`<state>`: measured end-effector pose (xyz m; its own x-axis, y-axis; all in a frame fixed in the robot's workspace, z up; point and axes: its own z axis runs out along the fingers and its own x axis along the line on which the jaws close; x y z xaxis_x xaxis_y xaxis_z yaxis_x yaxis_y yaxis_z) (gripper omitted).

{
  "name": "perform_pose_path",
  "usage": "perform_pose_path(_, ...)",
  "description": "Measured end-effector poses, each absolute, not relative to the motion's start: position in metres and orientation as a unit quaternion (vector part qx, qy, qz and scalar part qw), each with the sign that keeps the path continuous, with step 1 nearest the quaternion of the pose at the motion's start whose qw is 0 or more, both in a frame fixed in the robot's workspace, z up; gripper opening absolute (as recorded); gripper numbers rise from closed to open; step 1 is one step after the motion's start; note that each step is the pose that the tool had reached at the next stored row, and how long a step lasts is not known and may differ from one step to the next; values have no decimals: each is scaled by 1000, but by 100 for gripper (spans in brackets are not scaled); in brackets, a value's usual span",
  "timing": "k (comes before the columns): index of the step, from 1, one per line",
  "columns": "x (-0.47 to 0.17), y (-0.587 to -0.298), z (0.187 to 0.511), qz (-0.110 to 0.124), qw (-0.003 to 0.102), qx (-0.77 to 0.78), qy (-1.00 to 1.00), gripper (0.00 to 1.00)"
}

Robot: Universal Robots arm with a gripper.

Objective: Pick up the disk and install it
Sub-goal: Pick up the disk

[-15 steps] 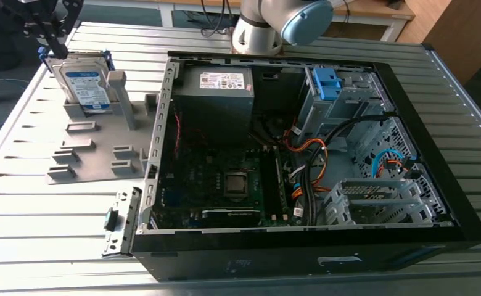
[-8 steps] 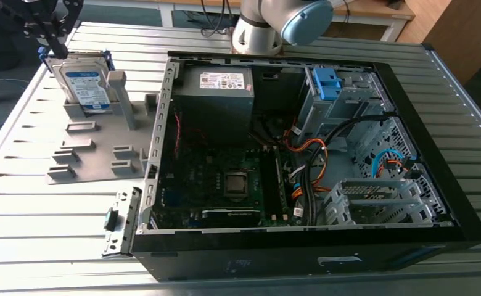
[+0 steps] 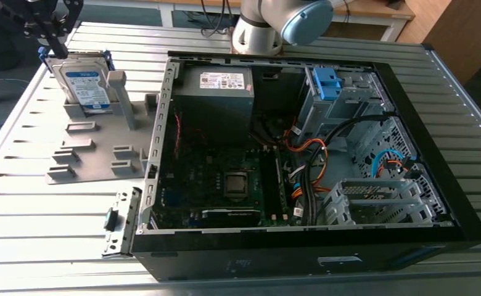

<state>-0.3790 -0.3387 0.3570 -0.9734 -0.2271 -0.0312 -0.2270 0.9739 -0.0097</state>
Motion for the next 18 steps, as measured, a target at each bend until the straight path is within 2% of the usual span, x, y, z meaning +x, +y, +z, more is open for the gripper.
perform_pose_path(18,-379,-339,357,-2,16,-157,988,11)
